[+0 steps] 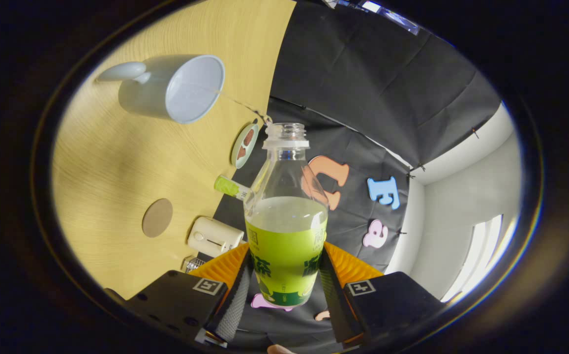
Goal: Take the bottle from table, then pour the juice into the cup, finally place the bottle on the coaster
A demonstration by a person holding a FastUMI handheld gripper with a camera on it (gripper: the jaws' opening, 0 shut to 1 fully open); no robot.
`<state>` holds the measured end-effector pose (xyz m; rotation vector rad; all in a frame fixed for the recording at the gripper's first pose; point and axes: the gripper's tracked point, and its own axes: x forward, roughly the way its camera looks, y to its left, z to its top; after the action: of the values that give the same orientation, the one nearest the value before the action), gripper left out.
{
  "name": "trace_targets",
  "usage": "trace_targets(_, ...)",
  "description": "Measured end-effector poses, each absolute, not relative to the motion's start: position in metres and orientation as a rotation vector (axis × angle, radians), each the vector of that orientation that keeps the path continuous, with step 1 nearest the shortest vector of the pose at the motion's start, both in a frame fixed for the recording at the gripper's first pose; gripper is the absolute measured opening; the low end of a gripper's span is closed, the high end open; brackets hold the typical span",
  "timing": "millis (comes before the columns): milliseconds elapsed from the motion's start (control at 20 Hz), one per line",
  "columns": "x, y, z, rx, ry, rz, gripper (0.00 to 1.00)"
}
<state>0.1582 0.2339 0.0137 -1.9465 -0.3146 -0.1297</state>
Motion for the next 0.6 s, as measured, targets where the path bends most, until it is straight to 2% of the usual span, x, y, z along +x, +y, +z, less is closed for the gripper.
trace_targets(600, 0.1551, 0.2415, 0.0177, -1.968, -0.351, -0.136, 0.77)
